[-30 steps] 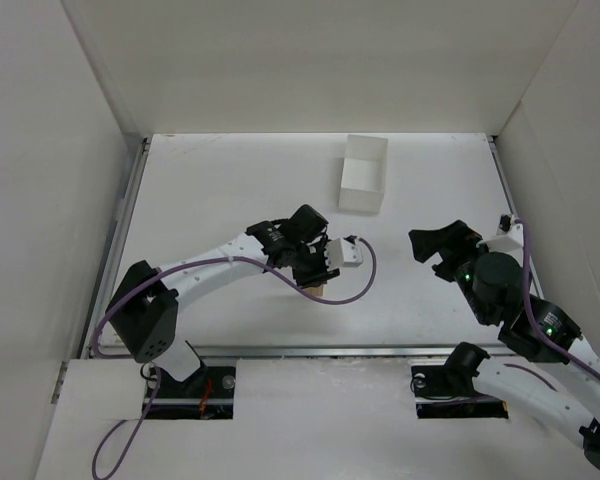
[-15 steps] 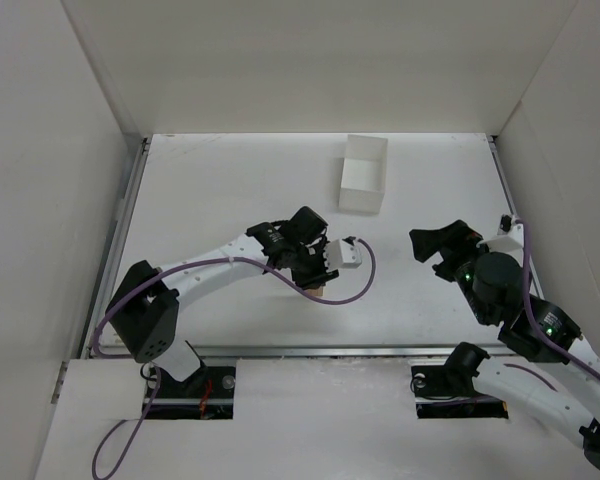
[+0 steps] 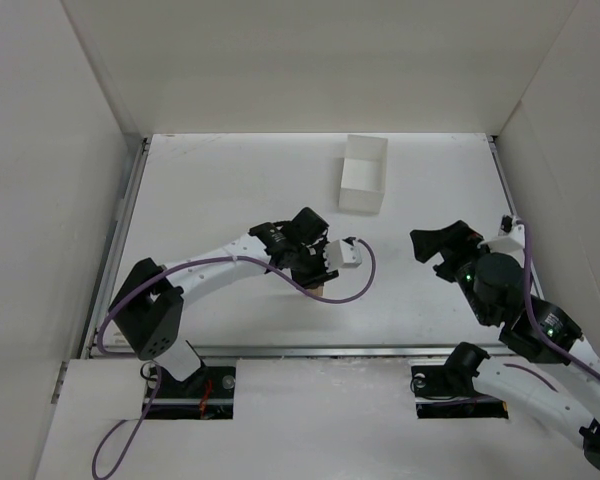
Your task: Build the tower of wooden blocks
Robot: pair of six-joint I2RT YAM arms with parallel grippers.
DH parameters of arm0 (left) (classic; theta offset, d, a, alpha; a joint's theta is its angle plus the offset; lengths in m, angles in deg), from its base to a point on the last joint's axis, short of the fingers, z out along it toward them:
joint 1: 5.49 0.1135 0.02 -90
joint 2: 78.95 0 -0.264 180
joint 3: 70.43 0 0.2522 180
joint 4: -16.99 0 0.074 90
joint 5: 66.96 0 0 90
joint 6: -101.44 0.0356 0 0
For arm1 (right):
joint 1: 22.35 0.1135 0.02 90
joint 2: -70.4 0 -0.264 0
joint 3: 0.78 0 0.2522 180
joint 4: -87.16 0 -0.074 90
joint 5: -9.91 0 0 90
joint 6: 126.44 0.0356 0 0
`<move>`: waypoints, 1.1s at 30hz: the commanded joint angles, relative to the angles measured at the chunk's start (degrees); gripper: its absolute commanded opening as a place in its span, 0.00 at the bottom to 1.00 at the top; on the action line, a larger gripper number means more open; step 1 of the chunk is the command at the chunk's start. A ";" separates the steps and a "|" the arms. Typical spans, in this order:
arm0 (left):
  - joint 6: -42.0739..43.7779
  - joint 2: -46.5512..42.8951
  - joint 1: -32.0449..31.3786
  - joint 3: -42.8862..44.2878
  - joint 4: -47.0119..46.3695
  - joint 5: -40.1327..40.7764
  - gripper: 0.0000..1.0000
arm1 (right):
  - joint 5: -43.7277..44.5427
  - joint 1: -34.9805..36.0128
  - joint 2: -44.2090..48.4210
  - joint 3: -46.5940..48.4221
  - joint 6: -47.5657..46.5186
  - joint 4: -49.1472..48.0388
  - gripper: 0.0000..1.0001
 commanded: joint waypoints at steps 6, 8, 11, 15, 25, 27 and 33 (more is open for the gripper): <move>-0.78 -0.24 -0.23 -0.33 -0.01 0.16 0.00 | 1.27 -0.27 0.71 -0.07 -0.59 0.38 0.98; -0.78 -0.24 -0.23 -0.33 -0.01 0.68 0.00 | 1.27 -0.27 0.71 -0.07 -0.59 0.38 0.98; -0.78 -0.24 -0.23 -0.33 -0.01 0.69 0.00 | 1.27 -0.27 1.23 -0.07 -0.59 0.38 0.98; -0.78 -0.24 -0.23 -0.33 -0.01 0.69 0.00 | 1.27 -0.27 1.23 -0.07 -0.59 0.38 0.98; -0.26 -0.24 -0.23 -0.33 -1.06 1.22 0.00 | 1.27 -0.27 1.23 -0.07 -0.59 0.38 0.98; -0.26 -0.24 -0.23 -0.33 -1.07 1.22 0.00 | 1.27 -0.27 1.23 -0.07 -0.59 0.38 0.98; -0.26 -0.24 -0.23 -0.33 -1.07 1.22 0.00 | 1.27 -0.27 1.76 -0.60 -0.59 0.38 0.98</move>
